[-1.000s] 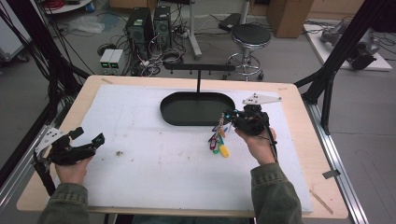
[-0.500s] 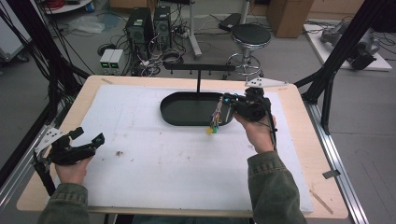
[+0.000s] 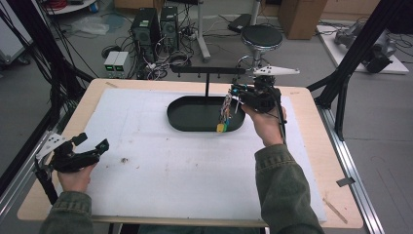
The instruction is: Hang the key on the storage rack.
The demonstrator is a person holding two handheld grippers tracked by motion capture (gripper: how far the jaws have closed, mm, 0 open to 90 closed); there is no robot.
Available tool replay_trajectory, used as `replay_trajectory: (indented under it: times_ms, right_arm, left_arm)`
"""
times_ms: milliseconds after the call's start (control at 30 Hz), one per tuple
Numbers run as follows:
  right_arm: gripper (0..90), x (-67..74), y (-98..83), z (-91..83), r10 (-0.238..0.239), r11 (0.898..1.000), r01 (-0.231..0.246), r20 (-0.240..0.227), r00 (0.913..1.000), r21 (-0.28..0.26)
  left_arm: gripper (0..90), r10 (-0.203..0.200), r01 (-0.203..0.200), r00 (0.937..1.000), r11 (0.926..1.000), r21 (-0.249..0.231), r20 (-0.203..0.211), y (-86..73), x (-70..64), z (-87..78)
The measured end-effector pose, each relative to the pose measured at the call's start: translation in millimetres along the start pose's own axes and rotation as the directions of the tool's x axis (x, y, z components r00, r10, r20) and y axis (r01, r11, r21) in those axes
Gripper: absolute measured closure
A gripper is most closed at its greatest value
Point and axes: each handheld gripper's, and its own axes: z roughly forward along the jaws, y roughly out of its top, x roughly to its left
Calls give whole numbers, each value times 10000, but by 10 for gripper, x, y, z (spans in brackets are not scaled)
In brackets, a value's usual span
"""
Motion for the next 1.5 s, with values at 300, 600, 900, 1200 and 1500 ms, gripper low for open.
replay_trajectory:
  times_ms: [300, 600, 900, 1200, 1500]
  right_arm:
    - [842, -29, 179, 123, 49, 10000, -50, 208, 9998, 44]
    - [842, -80, 273, 244, 213, 9998, -212, 525, 9984, -34]
    - [841, -145, 292, 452, 180, 9991, -217, 1020, 9946, 351]
    - [841, -170, 319, 642, 390, 9982, -435, 1068, 9935, 405]
    - [842, -87, 359, 890, 278, 9975, -350, 1158, 9929, 613]
  left_arm:
    - [17, 25, -25, 10000, 10000, 39, 34, -2, 0, 8]
    - [17, 49, -49, 10000, 10000, 43, 38, -2, -3, 11]
    - [17, 13, -13, 10000, 10000, -4, 51, -1, 7, 12]
    - [17, -3, 3, 10000, 10000, -52, 10, 2, 10, -4]
    - [17, 36, -36, 10000, 10000, -45, 12, 2, 8, -9]
